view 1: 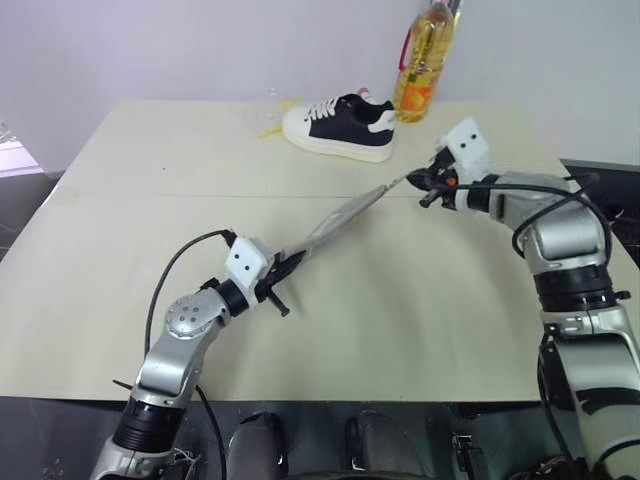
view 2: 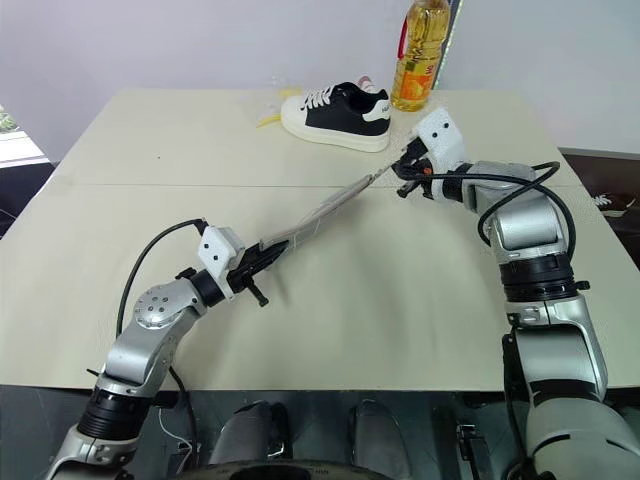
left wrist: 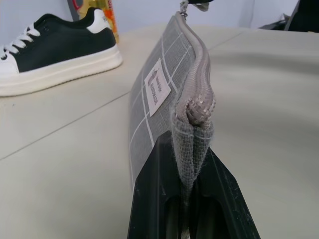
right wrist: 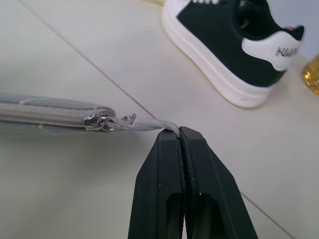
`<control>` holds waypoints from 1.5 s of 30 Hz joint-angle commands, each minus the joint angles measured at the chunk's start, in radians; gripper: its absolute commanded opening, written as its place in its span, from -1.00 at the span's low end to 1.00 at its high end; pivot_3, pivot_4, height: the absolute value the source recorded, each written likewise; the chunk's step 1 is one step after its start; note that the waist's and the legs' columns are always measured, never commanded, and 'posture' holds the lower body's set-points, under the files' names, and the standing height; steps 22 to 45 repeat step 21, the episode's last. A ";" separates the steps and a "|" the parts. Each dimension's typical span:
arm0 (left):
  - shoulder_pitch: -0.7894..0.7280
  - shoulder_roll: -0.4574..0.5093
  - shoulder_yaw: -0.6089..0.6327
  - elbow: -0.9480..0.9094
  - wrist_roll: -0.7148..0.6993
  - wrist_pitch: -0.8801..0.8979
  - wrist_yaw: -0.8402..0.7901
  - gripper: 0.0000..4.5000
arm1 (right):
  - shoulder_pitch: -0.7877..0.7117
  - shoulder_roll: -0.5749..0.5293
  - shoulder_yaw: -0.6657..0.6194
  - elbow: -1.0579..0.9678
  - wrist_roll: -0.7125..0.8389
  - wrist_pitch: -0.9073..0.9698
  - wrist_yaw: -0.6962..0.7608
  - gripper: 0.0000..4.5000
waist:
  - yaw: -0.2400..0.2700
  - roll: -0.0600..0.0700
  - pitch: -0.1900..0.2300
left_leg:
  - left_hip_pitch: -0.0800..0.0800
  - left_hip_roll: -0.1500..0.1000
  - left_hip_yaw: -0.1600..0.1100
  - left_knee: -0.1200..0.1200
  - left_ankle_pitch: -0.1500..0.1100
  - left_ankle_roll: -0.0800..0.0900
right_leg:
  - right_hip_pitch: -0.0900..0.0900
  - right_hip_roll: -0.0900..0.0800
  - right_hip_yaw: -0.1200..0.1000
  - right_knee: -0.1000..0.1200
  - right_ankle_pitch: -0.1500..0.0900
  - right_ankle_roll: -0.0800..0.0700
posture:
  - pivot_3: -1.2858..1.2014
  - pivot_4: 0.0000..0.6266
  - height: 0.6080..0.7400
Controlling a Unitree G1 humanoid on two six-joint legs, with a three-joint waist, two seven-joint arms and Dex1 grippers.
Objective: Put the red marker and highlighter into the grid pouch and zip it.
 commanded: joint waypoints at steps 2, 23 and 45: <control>0.056 0.038 0.032 -0.094 -0.070 0.085 -0.022 -0.54 | 0.081 -0.070 0.028 -0.097 -0.001 -0.076 0.134 -0.37 | 0.001 0.000 0.000 | 0.000 0.000 0.000 0.000 0.000 0.000 | 0.000 0.000 0.000 -0.001 0.000 0.000 | 0.03 -0.52 0.59; 0.423 0.107 0.419 -0.205 -0.181 0.204 0.092 0.60 | 0.278 -0.015 -0.096 -0.012 0.082 -0.272 0.194 0.79 | 0.003 -0.001 0.000 | 0.001 0.000 -0.001 0.000 0.000 0.000 | -0.002 -0.006 0.000 -0.002 -0.002 -0.004 | 0.03 -0.52 0.59; 0.423 0.107 0.419 -0.205 -0.181 0.204 0.092 0.60 | 0.278 -0.015 -0.096 -0.012 0.082 -0.272 0.194 0.79 | 0.003 -0.001 0.000 | 0.001 0.000 -0.001 0.000 0.000 0.000 | -0.002 -0.006 0.000 -0.002 -0.002 -0.004 | 0.03 -0.52 0.59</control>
